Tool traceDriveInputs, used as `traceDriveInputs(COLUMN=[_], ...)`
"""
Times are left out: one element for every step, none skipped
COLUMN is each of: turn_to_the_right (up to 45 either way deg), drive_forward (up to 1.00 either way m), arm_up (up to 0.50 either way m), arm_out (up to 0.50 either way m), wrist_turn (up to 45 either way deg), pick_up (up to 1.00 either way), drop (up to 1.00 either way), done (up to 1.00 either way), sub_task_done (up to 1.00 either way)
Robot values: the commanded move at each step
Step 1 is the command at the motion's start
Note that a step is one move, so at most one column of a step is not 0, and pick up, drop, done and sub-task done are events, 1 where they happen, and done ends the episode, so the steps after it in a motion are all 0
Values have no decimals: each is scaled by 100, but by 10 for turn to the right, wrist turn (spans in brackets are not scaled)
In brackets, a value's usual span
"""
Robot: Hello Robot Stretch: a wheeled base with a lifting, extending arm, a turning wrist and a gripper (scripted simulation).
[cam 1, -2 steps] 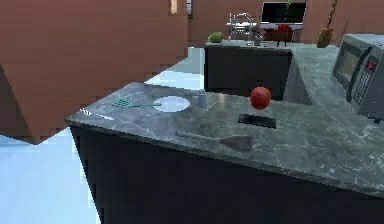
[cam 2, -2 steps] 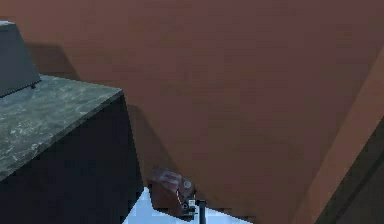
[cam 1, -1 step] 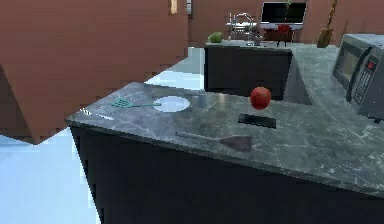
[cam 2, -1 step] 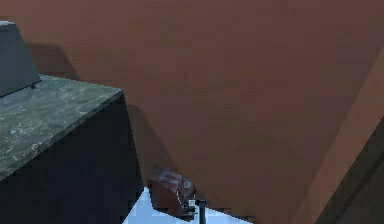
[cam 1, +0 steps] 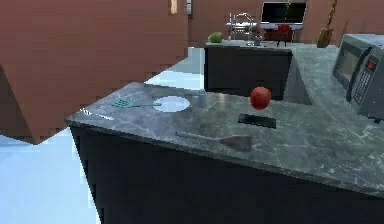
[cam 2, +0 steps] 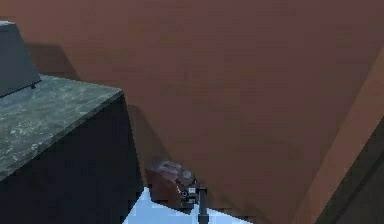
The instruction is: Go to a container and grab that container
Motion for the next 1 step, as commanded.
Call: traceDriveInputs(turn_to_the_right=[0], drive_forward=[0], arm_up=[0], arm_out=[0], wrist_turn=[0], pick_up=[0], drop=[0], done=[100], sub_task_done=[0])
